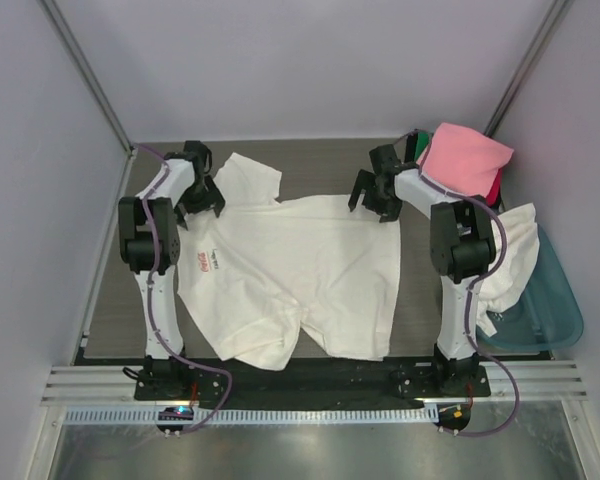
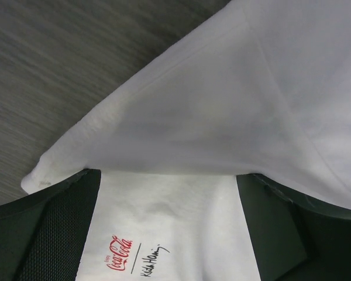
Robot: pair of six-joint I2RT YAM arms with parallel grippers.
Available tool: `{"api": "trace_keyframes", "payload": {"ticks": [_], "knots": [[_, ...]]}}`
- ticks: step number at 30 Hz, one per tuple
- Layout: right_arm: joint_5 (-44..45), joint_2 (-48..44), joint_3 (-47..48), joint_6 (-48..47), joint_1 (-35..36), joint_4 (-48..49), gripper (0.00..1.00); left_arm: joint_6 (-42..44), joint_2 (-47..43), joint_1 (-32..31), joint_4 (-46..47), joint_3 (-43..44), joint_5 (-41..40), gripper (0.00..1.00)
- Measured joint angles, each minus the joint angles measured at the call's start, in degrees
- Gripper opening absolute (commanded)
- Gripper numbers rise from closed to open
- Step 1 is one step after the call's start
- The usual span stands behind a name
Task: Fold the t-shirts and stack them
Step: Flatten the tshirt out
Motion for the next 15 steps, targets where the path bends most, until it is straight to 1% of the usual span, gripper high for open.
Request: {"api": "trace_keyframes", "payload": {"ticks": [3, 8, 11, 13, 15], "knots": [[-1.6, 6.1, 9.3, -1.3, -1.5, -0.7, 0.95, 1.2, 6.4, 0.8, -3.3, 11.2, -0.6, 1.00], [-5.3, 17.0, 26.6, -3.6, -2.6, -0.8, 0.95, 4.4, 17.1, 1.6, -5.1, 29.6, -1.9, 1.00], [-7.2, 22.4, 35.6, -4.7, -2.8, -0.8, 0.96, 6.3, 21.5, 1.7, -5.5, 37.8, -2.8, 1.00], [-8.1, 24.4, 39.2, -5.5, -2.8, -0.9, 0.96, 6.9, 22.3, 1.8, -5.6, 39.4, -3.3, 1.00], [-8.6, 24.7, 39.8, -6.2, -2.8, -1.6, 0.96, 7.4, 20.3, 1.8, -5.3, 36.8, -3.9, 1.00]]}}
